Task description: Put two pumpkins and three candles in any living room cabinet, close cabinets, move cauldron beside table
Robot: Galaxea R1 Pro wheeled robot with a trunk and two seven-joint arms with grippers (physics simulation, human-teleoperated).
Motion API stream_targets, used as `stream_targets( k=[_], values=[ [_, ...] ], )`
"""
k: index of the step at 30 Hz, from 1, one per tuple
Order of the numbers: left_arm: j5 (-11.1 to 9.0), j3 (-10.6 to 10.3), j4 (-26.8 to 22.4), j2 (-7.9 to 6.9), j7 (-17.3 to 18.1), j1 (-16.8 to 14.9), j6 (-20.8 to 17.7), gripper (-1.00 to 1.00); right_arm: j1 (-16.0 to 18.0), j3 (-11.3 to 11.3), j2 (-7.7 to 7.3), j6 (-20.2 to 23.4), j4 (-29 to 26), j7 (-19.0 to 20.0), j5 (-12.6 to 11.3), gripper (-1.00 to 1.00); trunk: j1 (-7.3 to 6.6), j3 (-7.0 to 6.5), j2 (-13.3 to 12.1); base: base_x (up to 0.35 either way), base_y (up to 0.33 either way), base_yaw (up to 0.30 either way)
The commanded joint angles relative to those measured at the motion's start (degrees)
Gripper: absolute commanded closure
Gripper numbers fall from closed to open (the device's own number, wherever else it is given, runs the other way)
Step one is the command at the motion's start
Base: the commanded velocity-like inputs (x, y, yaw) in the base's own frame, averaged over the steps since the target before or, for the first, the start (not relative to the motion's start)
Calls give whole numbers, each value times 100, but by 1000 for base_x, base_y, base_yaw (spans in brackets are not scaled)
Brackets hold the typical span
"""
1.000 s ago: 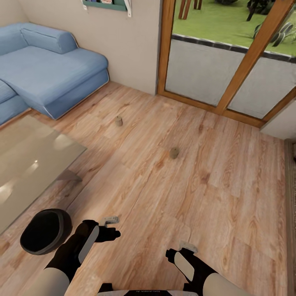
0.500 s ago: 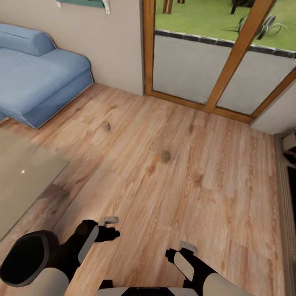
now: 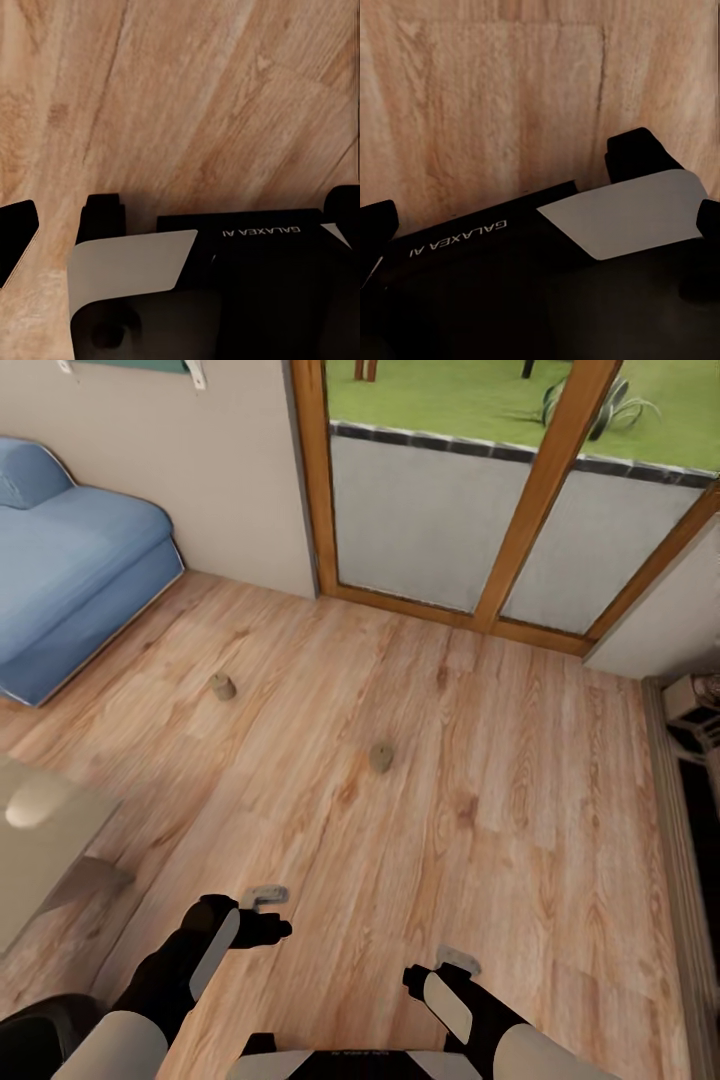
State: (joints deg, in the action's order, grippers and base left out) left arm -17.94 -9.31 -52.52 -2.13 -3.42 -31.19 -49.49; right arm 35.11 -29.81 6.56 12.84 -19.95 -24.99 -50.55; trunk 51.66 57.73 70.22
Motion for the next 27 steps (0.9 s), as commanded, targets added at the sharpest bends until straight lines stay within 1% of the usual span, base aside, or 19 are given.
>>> stream_targets(
  k=[1, 27],
  values=[
    [-43, -18, -7, -7, -36, -1, -20, -100, 4, -44, -4, 26, -9, -41, -26, -100, 4, 11, 2, 326, -3, -174],
    [-43, -20, -4, -7, -36, -1, -19, -100, 4, -50, -5, 24, -9, -39, -27, -100, 4, 211, 2, 325, -24, -174]
  ],
)
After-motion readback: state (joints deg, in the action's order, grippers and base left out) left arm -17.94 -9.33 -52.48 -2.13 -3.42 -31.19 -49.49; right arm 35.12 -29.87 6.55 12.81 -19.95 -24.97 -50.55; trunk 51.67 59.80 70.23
